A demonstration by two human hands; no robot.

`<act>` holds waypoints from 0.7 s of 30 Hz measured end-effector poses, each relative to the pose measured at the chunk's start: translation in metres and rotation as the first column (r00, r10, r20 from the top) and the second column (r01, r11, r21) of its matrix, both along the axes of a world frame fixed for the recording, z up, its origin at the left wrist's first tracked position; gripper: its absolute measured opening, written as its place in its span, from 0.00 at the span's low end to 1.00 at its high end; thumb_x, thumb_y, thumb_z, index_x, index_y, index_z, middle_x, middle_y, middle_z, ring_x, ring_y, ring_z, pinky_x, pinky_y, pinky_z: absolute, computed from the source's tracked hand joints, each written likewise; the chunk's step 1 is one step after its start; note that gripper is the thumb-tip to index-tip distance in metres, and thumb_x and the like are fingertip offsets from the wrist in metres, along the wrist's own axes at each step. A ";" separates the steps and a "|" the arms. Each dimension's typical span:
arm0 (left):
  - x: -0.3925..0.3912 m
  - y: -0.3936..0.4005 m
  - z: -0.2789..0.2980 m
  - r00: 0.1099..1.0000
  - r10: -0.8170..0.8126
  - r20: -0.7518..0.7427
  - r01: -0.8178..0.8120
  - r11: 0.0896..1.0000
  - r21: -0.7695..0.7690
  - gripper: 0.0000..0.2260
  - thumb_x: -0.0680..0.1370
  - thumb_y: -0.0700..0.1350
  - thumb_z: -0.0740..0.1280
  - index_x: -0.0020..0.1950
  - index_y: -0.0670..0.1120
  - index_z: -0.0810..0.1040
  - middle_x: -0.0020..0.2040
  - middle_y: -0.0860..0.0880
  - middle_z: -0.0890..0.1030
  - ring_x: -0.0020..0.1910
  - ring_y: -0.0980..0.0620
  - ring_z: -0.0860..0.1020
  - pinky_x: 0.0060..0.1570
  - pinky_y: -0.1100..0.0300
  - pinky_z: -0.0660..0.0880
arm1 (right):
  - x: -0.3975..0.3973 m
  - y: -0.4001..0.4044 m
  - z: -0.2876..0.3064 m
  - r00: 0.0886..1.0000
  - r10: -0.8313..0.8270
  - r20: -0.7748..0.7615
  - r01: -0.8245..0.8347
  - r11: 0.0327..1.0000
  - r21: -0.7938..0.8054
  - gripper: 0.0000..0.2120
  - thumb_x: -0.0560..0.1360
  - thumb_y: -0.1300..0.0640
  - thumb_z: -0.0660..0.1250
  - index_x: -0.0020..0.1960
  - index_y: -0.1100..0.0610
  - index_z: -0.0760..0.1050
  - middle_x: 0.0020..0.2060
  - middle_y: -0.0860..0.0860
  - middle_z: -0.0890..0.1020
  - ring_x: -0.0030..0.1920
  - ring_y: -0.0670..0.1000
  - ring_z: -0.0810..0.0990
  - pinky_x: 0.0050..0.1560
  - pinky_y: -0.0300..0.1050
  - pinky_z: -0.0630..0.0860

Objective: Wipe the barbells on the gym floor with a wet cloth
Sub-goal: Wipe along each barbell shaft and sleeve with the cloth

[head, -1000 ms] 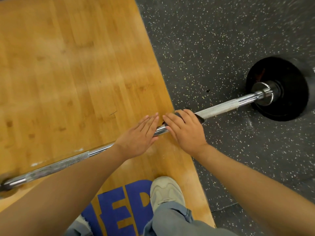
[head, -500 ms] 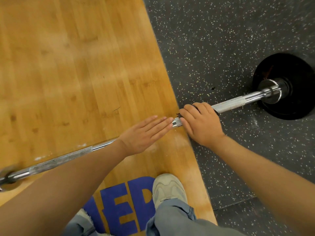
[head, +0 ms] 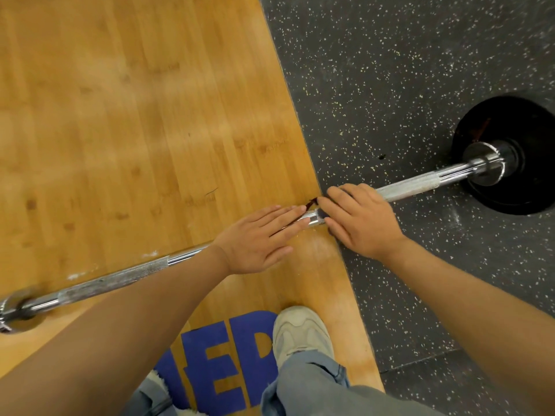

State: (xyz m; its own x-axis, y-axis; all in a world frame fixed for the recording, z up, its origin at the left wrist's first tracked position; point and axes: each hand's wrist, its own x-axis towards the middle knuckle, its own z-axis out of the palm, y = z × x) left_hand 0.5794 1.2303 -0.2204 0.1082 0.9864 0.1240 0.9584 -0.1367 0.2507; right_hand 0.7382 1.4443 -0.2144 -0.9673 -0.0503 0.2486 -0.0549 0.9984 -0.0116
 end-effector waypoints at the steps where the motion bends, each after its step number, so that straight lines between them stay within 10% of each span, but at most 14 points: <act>1: 0.000 0.000 0.000 1.000 0.002 0.009 -0.002 1.000 -0.001 0.23 0.86 0.51 0.50 0.77 0.40 0.62 0.77 0.40 0.63 0.76 0.45 0.64 0.74 0.49 0.62 | 0.003 0.008 0.001 0.999 -0.035 -0.014 0.035 0.999 -0.008 0.19 0.84 0.50 0.52 0.59 0.59 0.77 0.54 0.56 0.80 0.51 0.60 0.77 0.52 0.55 0.70; 8: -0.001 0.000 -0.005 1.000 0.007 -0.018 -0.007 1.000 0.021 0.22 0.86 0.50 0.50 0.77 0.41 0.59 0.77 0.40 0.64 0.75 0.45 0.65 0.73 0.49 0.63 | -0.010 -0.030 -0.010 0.850 -0.502 -0.159 0.472 0.860 -0.194 0.16 0.83 0.54 0.56 0.48 0.58 0.81 0.49 0.53 0.83 0.51 0.60 0.77 0.60 0.59 0.70; 15: 0.003 0.000 -0.006 0.985 0.171 -0.037 -0.171 0.985 0.004 0.23 0.86 0.51 0.49 0.75 0.39 0.64 0.74 0.40 0.68 0.72 0.44 0.70 0.73 0.51 0.63 | 0.013 0.038 0.011 0.996 -0.034 0.079 0.034 0.999 0.000 0.23 0.85 0.49 0.48 0.56 0.60 0.78 0.51 0.56 0.81 0.46 0.61 0.78 0.49 0.55 0.74; 21: 0.007 0.003 -0.004 0.962 0.267 -0.058 -0.265 0.963 0.039 0.24 0.86 0.53 0.49 0.71 0.37 0.68 0.71 0.38 0.72 0.68 0.42 0.74 0.71 0.49 0.66 | -0.011 -0.028 0.000 0.825 -0.559 -0.083 0.536 0.821 -0.195 0.13 0.79 0.56 0.59 0.44 0.59 0.80 0.46 0.53 0.83 0.48 0.59 0.76 0.55 0.56 0.69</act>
